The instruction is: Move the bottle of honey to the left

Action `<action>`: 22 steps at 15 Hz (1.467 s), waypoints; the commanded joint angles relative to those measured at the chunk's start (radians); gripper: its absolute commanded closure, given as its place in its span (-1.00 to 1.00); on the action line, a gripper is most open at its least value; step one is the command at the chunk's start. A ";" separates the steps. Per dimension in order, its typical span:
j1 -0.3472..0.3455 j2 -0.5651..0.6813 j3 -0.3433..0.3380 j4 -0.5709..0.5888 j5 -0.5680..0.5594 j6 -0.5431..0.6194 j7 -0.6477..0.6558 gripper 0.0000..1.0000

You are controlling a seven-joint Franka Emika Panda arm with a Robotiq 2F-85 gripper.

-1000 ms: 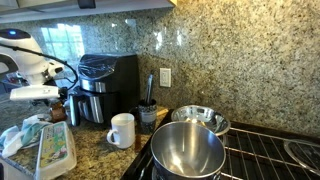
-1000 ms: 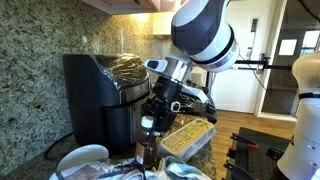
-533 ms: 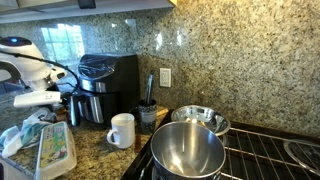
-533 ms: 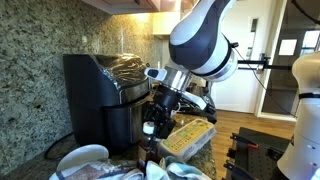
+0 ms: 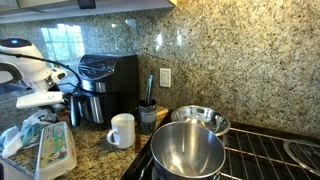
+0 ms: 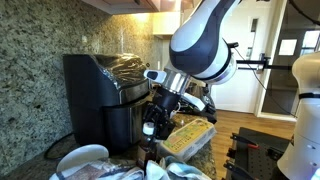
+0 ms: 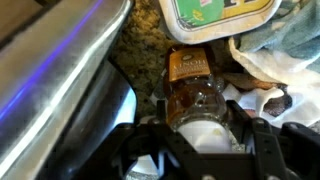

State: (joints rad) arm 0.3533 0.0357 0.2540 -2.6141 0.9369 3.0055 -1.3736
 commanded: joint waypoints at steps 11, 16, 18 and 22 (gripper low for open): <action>0.003 0.018 -0.006 -0.010 -0.058 0.049 0.023 -1.00; -0.010 0.007 -0.031 -0.005 -0.107 0.003 0.053 -1.00; -0.017 -0.003 -0.048 -0.003 -0.141 -0.017 0.081 -1.00; -0.017 -0.014 -0.075 -0.006 -0.201 -0.028 0.134 -1.00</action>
State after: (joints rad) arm 0.3484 0.0559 0.2038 -2.6143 0.7867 3.0027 -1.2853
